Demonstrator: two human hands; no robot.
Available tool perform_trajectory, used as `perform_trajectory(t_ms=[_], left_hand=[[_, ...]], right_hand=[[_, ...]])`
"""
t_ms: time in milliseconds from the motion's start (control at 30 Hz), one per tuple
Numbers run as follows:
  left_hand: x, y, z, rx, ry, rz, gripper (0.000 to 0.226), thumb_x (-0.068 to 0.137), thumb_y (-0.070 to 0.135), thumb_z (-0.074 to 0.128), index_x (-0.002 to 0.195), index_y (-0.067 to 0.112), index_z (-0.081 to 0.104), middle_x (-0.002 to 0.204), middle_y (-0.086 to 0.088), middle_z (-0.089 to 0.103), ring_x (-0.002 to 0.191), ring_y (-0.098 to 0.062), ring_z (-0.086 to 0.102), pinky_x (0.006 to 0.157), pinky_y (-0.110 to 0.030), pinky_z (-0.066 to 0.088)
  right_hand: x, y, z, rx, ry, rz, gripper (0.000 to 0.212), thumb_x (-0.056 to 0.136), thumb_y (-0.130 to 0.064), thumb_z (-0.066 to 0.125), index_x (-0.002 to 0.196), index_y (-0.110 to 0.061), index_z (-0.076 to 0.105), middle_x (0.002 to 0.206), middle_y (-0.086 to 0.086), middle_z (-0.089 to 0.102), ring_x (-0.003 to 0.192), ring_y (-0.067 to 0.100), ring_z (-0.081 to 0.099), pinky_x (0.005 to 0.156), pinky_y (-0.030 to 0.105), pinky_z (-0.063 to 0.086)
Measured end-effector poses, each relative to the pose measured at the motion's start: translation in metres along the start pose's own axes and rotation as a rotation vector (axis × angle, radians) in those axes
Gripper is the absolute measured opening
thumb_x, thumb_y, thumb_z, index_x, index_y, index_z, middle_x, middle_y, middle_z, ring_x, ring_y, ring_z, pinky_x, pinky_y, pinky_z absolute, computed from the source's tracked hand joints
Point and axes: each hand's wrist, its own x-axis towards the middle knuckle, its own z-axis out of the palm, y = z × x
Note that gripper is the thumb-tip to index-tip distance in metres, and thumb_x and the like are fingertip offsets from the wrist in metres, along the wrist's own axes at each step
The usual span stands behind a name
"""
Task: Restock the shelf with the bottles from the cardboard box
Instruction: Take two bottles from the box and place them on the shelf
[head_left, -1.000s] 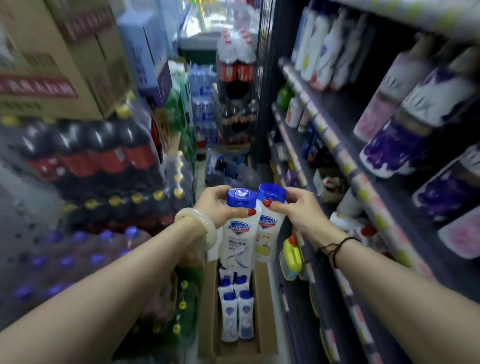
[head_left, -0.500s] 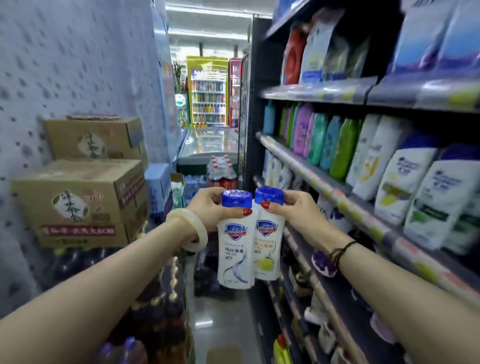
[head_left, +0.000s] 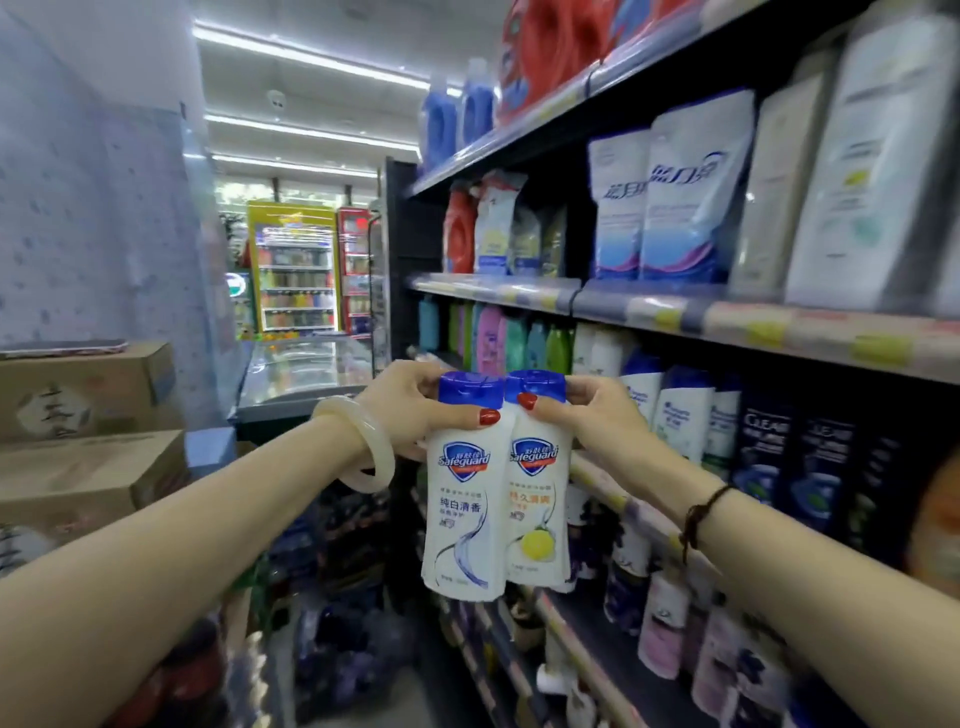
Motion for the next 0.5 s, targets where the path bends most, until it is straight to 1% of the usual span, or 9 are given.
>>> perform_trajectory(t_ms=[67, 100, 167, 233, 300, 333, 367, 433, 500], left_hand=[[0.001, 0.012, 0.01, 0.005, -0.07, 0.043, 0.029, 0.069, 0.018, 0.078, 0.096, 0.013, 0.068, 0.09, -0.009, 0.075, 0.082, -0.025, 0.073, 0.066, -0.042, 0.06], [0.001, 0.017, 0.016, 0.004, -0.108, 0.063, 0.031, 0.07, 0.018, 0.078, 0.099, 0.012, 0.068, 0.092, -0.009, 0.075, 0.083, -0.026, 0.073, 0.068, -0.045, 0.06], [0.003, 0.028, 0.029, -0.008, -0.182, 0.109, 0.032, 0.07, 0.018, 0.077, 0.1, 0.013, 0.068, 0.091, -0.009, 0.076, 0.083, -0.026, 0.073, 0.069, -0.047, 0.059], [0.005, 0.04, 0.045, -0.043, -0.257, 0.162, 0.029, 0.069, 0.016, 0.078, 0.096, 0.013, 0.069, 0.087, -0.006, 0.076, 0.08, -0.024, 0.073, 0.066, -0.042, 0.06], [0.006, 0.052, 0.064, -0.082, -0.341, 0.219, 0.023, 0.069, 0.014, 0.077, 0.09, 0.016, 0.07, 0.081, -0.002, 0.076, 0.076, -0.019, 0.073, 0.06, -0.033, 0.059], [0.007, 0.057, 0.073, -0.087, -0.384, 0.25, 0.024, 0.067, 0.015, 0.078, 0.09, 0.017, 0.07, 0.083, -0.002, 0.076, 0.078, -0.019, 0.072, 0.061, -0.032, 0.059], [0.007, 0.062, 0.083, -0.088, -0.427, 0.278, 0.029, 0.063, 0.019, 0.081, 0.09, 0.017, 0.071, 0.087, -0.004, 0.076, 0.082, -0.021, 0.072, 0.066, -0.035, 0.059], [0.005, 0.073, 0.104, -0.101, -0.511, 0.309, 0.049, 0.051, 0.03, 0.086, 0.096, 0.017, 0.071, 0.094, -0.006, 0.076, 0.089, -0.024, 0.072, 0.075, -0.044, 0.058], [-0.001, 0.086, 0.126, -0.114, -0.584, 0.328, 0.06, 0.047, 0.034, 0.083, 0.102, 0.014, 0.069, 0.095, -0.006, 0.075, 0.089, -0.024, 0.072, 0.071, -0.043, 0.058]], right_hand=[[-0.015, -0.014, -0.015, -0.022, 0.046, -0.013, 0.017, 0.08, -0.008, 0.07, 0.096, -0.007, 0.071, 0.083, 0.003, 0.074, 0.067, 0.01, 0.071, 0.056, 0.023, 0.056], [-0.022, -0.02, -0.022, -0.041, 0.071, -0.016, 0.018, 0.08, -0.009, 0.07, 0.097, -0.006, 0.071, 0.083, 0.004, 0.074, 0.068, 0.01, 0.071, 0.057, 0.022, 0.056], [-0.038, -0.031, -0.038, -0.087, 0.14, -0.018, 0.02, 0.079, -0.012, 0.072, 0.098, -0.006, 0.071, 0.09, 0.009, 0.075, 0.078, 0.019, 0.072, 0.067, 0.032, 0.059], [-0.056, -0.043, -0.054, -0.124, 0.222, -0.02, 0.023, 0.078, -0.013, 0.072, 0.099, -0.005, 0.071, 0.094, 0.012, 0.075, 0.083, 0.024, 0.072, 0.074, 0.039, 0.059], [-0.077, -0.055, -0.07, -0.149, 0.291, -0.026, 0.021, 0.078, -0.014, 0.073, 0.098, -0.008, 0.071, 0.092, 0.01, 0.075, 0.082, 0.024, 0.072, 0.073, 0.038, 0.06], [-0.088, -0.061, -0.078, -0.162, 0.324, -0.028, 0.018, 0.078, -0.014, 0.073, 0.096, -0.011, 0.071, 0.09, 0.008, 0.075, 0.08, 0.023, 0.073, 0.07, 0.037, 0.06], [-0.099, -0.067, -0.086, -0.18, 0.354, -0.026, 0.015, 0.078, -0.015, 0.072, 0.093, -0.013, 0.071, 0.087, 0.004, 0.076, 0.078, 0.021, 0.073, 0.067, 0.034, 0.06], [-0.122, -0.08, -0.101, -0.224, 0.415, -0.02, 0.009, 0.078, -0.015, 0.072, 0.087, -0.017, 0.071, 0.081, -0.001, 0.076, 0.073, 0.017, 0.073, 0.062, 0.029, 0.06], [-0.145, -0.093, -0.116, -0.273, 0.485, -0.006, 0.009, 0.079, -0.015, 0.072, 0.087, -0.017, 0.071, 0.08, 0.0, 0.076, 0.072, 0.017, 0.073, 0.062, 0.03, 0.06]])
